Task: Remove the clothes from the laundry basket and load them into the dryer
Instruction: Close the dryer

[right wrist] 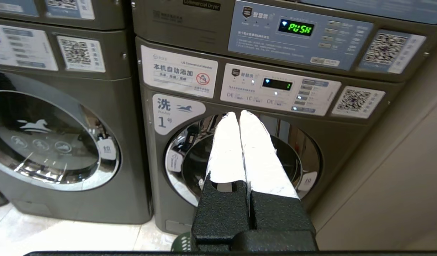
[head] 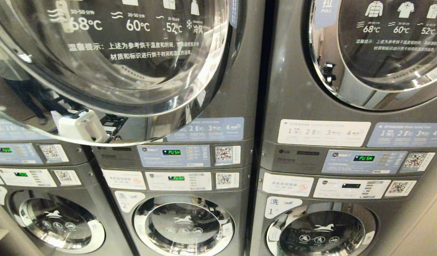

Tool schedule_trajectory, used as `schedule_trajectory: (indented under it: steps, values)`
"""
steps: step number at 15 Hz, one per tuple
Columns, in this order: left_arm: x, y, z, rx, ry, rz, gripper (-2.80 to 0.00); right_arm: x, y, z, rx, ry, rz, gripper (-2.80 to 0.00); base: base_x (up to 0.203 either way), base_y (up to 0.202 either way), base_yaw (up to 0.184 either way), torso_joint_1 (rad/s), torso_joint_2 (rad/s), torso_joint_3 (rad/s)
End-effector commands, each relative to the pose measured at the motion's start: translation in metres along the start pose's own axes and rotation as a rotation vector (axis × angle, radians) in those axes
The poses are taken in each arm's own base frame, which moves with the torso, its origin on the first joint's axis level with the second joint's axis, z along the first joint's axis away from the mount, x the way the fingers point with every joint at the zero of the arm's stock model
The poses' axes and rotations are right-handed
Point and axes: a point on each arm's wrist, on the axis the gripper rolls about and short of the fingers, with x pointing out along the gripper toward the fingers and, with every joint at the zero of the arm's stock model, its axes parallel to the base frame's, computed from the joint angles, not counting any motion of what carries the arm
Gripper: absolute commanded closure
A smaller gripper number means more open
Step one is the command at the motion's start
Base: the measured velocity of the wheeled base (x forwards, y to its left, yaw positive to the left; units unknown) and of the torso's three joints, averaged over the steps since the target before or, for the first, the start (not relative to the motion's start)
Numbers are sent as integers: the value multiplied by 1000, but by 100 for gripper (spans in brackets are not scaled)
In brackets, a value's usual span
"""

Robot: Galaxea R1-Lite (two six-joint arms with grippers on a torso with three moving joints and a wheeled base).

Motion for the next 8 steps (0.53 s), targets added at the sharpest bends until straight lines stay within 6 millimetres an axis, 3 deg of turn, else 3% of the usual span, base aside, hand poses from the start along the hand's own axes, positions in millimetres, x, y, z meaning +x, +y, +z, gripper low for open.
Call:
schedule_trajectory:
  steps: [1,8]
  values:
    - [0,0,0,1,1,0,0,0,0,0,0,2,1,0,183,0,2,18,-2,-9]
    - [0,0,0,-1,0,0,0,0,0,0,1,1,3,0,184,0,-1,9,4,1]
